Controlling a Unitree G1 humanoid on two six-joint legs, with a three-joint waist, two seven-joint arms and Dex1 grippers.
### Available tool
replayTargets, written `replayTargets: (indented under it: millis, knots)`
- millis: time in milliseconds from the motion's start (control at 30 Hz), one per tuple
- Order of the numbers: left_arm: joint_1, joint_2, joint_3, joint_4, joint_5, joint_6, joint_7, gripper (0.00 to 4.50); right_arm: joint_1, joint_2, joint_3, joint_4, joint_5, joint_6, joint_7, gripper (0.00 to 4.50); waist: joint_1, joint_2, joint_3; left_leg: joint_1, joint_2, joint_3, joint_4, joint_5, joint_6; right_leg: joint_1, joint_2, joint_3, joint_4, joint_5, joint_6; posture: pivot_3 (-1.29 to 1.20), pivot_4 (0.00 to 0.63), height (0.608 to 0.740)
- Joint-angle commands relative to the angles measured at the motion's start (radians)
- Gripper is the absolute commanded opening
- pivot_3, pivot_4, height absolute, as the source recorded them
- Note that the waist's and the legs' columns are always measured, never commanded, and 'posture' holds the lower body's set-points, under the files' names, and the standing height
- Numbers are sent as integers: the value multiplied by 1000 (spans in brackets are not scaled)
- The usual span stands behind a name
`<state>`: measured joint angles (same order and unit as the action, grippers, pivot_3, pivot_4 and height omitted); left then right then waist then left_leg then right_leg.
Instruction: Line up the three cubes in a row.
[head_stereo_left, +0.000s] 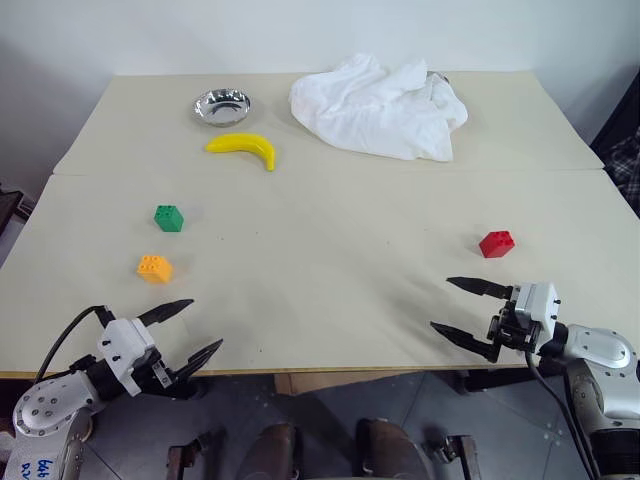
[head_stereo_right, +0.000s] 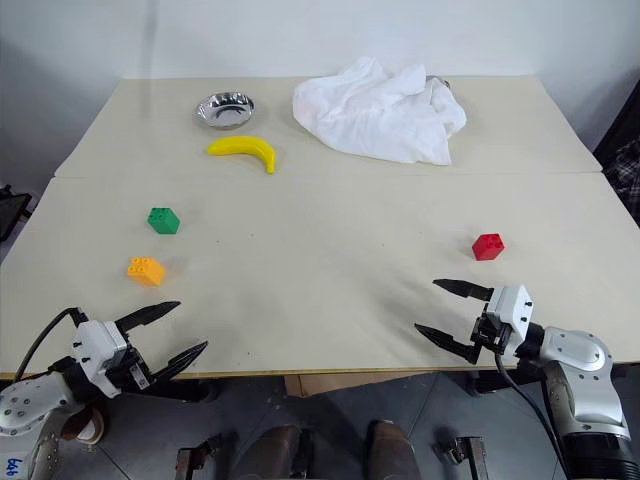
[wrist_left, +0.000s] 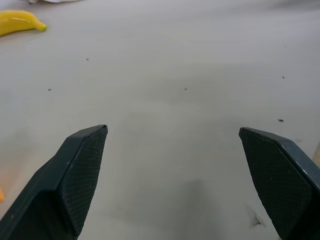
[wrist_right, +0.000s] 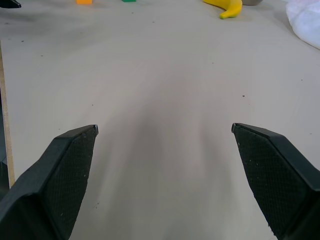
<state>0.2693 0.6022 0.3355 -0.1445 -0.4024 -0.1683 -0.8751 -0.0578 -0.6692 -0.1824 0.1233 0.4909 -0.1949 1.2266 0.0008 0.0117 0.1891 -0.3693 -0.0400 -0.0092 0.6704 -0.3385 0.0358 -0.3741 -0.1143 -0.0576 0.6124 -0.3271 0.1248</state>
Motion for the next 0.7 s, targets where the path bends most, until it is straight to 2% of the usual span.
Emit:
replayTargets:
  millis: [33,167,367,567,700]
  knots:
    - [5,1,26,-29,-21,-4,4,4481,-2,2,-15,-25,7,-7,-1,4500,0,0,0,0,0,0,0,0,0,0,0,0,0,0,0,0,150,740]
    - [2,4,21,-28,-62,18,-28,4481,19,24,-48,-46,20,7,-65,4500,0,0,0,0,0,0,0,0,0,0,0,0,0,0,0,0,150,740]
    - [-74,0,-15,-46,-115,78,-53,4481,154,57,-235,-114,46,23,-265,4500,20,0,0,-1,0,-1,2,0,0,0,0,-1,1,0,0,0,150,740]
    - [-134,-21,-131,-161,-128,179,-43,4481,289,159,-415,-81,33,-9,-465,4500,22,1,-1,0,-1,-1,3,0,0,1,0,0,3,0,0,0,150,740]
    - [-196,-37,-205,-222,-173,295,-27,4481,343,228,-448,-78,17,-10,-558,4500,20,2,-1,0,-1,0,3,0,-1,0,0,1,8,0,0,0,150,740]
